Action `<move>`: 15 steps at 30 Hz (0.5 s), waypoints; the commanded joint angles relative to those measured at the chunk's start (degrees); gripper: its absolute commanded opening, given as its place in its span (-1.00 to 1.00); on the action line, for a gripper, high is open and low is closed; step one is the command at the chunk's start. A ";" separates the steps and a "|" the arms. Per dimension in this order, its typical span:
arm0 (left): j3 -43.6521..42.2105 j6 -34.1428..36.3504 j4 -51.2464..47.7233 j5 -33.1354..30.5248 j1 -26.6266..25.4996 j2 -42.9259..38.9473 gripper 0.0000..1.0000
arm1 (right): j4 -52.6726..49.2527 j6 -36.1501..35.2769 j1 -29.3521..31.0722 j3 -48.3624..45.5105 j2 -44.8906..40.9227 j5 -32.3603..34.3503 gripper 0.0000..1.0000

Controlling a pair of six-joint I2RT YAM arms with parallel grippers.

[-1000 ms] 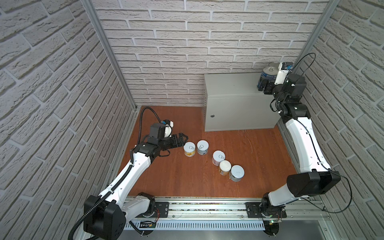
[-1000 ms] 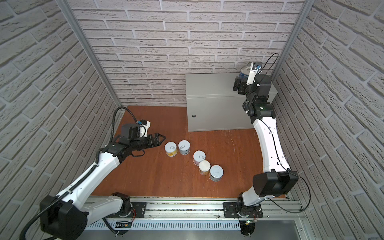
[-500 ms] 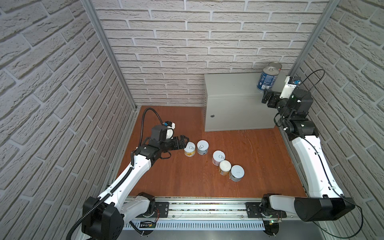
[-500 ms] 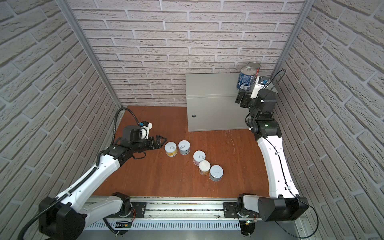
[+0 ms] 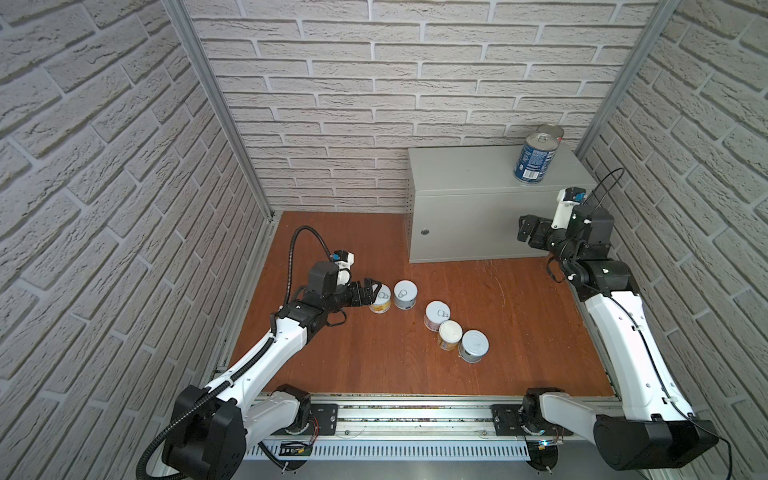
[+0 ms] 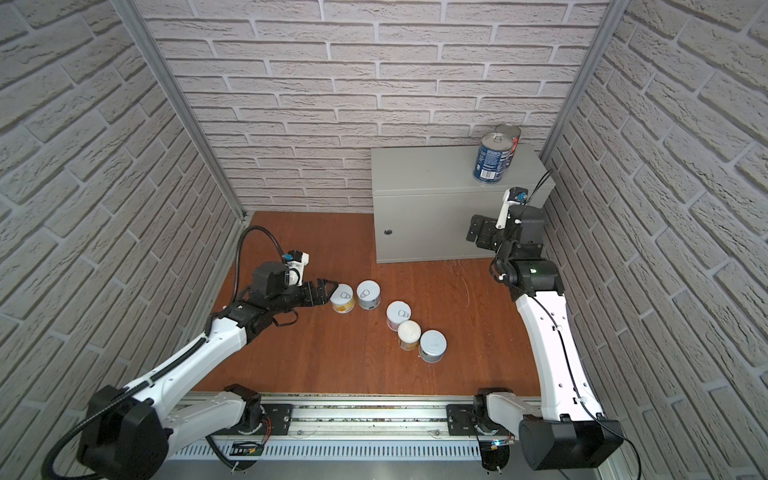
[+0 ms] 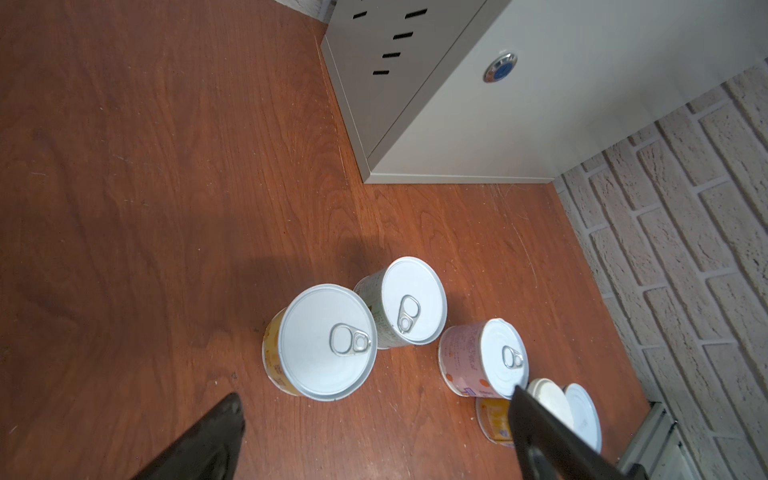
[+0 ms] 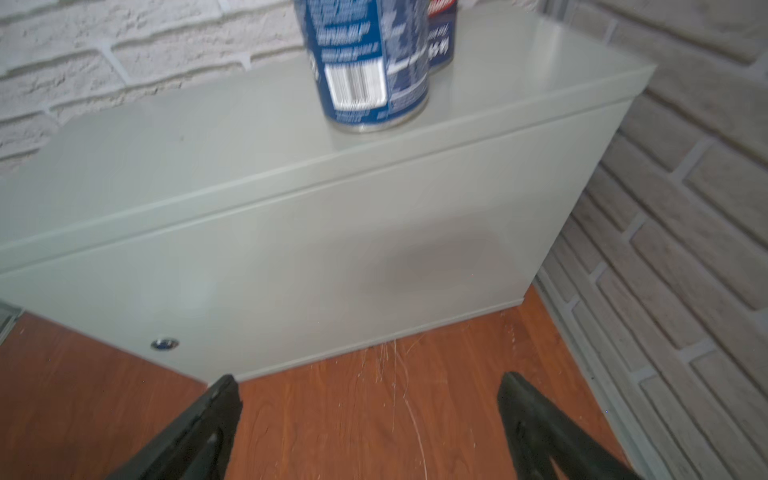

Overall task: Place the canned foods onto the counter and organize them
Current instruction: 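Move the right gripper down toward the cans on the floor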

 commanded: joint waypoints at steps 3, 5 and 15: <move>-4.41 2.79 11.10 0.48 -1.44 -0.23 0.97 | -7.67 -0.07 1.21 -4.57 -4.24 -5.57 0.93; -5.42 3.41 12.11 -0.71 -2.05 -0.57 0.97 | -9.07 0.75 1.76 -7.20 -6.18 -5.79 0.93; -9.93 3.85 21.22 -1.45 -3.24 -0.87 0.97 | -18.51 5.24 10.62 -15.40 -11.02 -3.08 0.89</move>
